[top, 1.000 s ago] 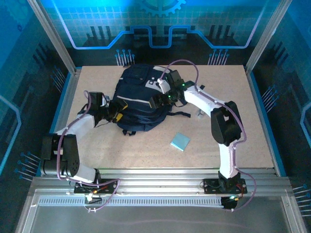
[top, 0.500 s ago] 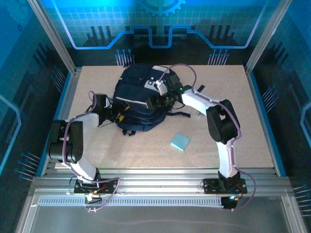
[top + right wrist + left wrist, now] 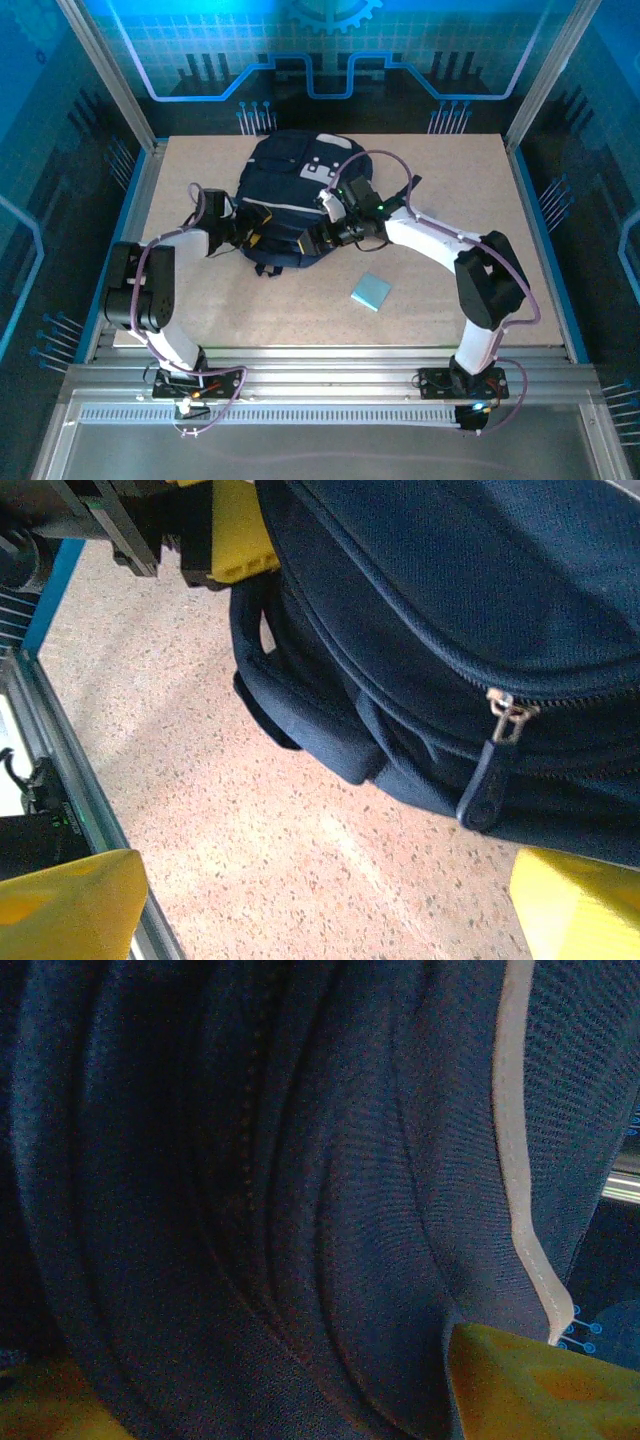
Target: Pack the student bag
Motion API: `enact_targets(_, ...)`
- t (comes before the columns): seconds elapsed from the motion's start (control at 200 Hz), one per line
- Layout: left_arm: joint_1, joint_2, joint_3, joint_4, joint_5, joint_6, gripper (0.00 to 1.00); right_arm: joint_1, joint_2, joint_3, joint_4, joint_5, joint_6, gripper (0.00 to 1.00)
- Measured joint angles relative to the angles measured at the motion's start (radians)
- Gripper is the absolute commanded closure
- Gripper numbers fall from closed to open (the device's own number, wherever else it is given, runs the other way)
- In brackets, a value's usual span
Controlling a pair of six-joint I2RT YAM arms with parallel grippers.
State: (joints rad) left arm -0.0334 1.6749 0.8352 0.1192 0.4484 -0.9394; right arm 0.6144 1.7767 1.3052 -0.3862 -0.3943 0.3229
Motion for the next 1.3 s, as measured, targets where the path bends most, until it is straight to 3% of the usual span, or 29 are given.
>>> enact_targets(0.195, -0.027, -0.053, 0.016, -0.103, -0.051, 0.063, 0.35, -0.046, 0.019, 0.075, -0.070, 0.137, 0.045, 0.42)
enact_targets(0.275, -0.059, -0.107, 0.022, -0.174, -0.092, 0.104, 0.35, -0.071, 0.072, 0.155, -0.069, 0.175, 0.073, 0.47)
enact_targets(0.5, -0.226, -0.245, 0.056, -0.335, -0.241, 0.188, 0.34, -0.080, 0.259, 0.336, -0.061, 0.223, 0.154, 0.52)
enact_targets(0.665, -0.341, -0.254, 0.067, -0.367, -0.352, 0.197, 0.34, -0.081, 0.314, 0.357, -0.074, 0.249, 0.229, 0.47)
enact_targets(0.926, -0.510, -0.068, 0.165, -0.382, -0.500, 0.198, 0.34, -0.081, 0.310, 0.339, -0.047, 0.309, 0.323, 0.43)
enact_targets(1.031, -0.563, 0.008, 0.226, -0.401, -0.562, 0.198, 0.34, -0.081, 0.305, 0.304, -0.023, 0.323, 0.343, 0.48)
enact_targets(1.301, -0.585, 0.119, 0.346, -0.482, -0.653, 0.187, 0.41, -0.084, 0.313, 0.303, 0.016, 0.306, 0.380, 0.85)
